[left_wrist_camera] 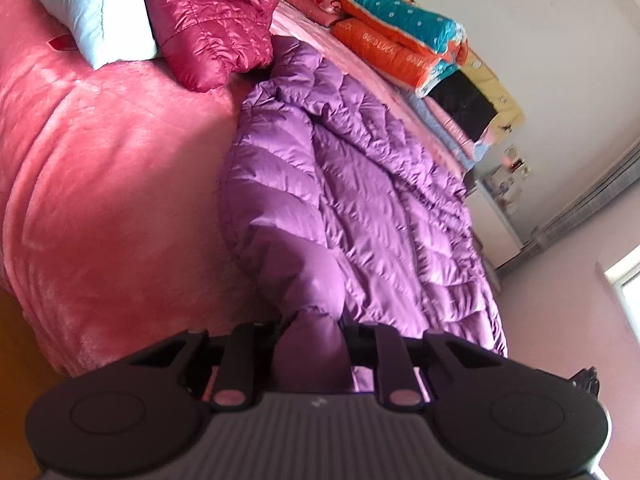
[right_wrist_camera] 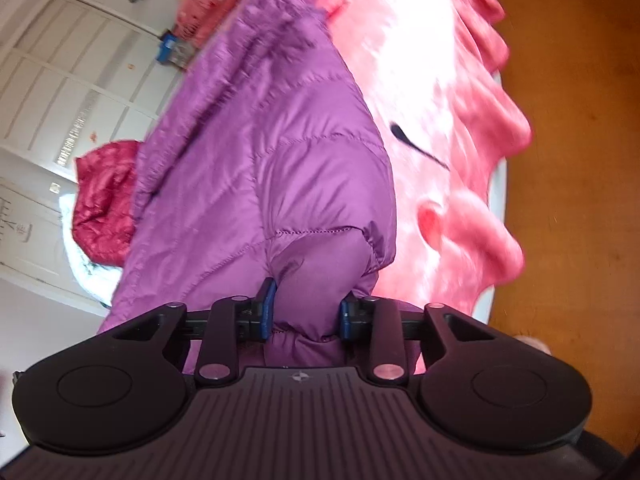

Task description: Fold large clothes

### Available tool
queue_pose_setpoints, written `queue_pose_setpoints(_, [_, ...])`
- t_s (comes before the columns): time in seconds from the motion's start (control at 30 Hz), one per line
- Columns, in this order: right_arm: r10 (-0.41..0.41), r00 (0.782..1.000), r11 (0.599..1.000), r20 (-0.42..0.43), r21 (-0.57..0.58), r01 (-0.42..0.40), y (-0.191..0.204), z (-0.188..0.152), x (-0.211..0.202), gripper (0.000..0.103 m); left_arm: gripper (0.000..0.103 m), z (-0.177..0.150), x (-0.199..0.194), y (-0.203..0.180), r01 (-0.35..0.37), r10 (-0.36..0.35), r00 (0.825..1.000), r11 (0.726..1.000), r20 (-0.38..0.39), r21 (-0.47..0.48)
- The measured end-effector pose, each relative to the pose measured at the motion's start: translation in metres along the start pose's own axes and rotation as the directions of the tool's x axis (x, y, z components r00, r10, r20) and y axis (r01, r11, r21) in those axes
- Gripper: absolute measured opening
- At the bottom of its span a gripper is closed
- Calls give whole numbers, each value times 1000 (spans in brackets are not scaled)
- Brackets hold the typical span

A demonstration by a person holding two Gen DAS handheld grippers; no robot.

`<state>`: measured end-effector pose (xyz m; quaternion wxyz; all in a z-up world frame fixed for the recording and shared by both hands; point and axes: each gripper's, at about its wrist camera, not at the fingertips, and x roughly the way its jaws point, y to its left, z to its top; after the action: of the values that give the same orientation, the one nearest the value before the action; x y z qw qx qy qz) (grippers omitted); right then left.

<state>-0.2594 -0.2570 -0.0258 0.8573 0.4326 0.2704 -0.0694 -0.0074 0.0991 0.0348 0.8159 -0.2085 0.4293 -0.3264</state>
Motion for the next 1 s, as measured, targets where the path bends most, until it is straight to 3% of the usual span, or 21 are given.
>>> queue_pose_setpoints(0.2, [156, 985, 987, 71, 38, -159, 6, 11, -13, 31, 13, 13, -5, -11, 71, -70, 997, 997, 32, -34])
queue_pose_setpoints(0.47, [379, 910, 914, 167, 85, -396, 23, 35, -8, 30, 12, 49, -8, -35, 185, -177, 976, 981, 127, -52])
queue_pose_setpoints(0.7, [475, 848, 852, 234, 121, -510, 37, 64, 9, 30, 12, 88, 9, -33, 278, -240, 945, 948, 224, -153])
queue_pose_setpoints(1.0, [510, 776, 792, 371, 148, -592, 47, 127, 42, 30, 12, 153, 47, -38, 267, -212, 934, 949, 287, -169])
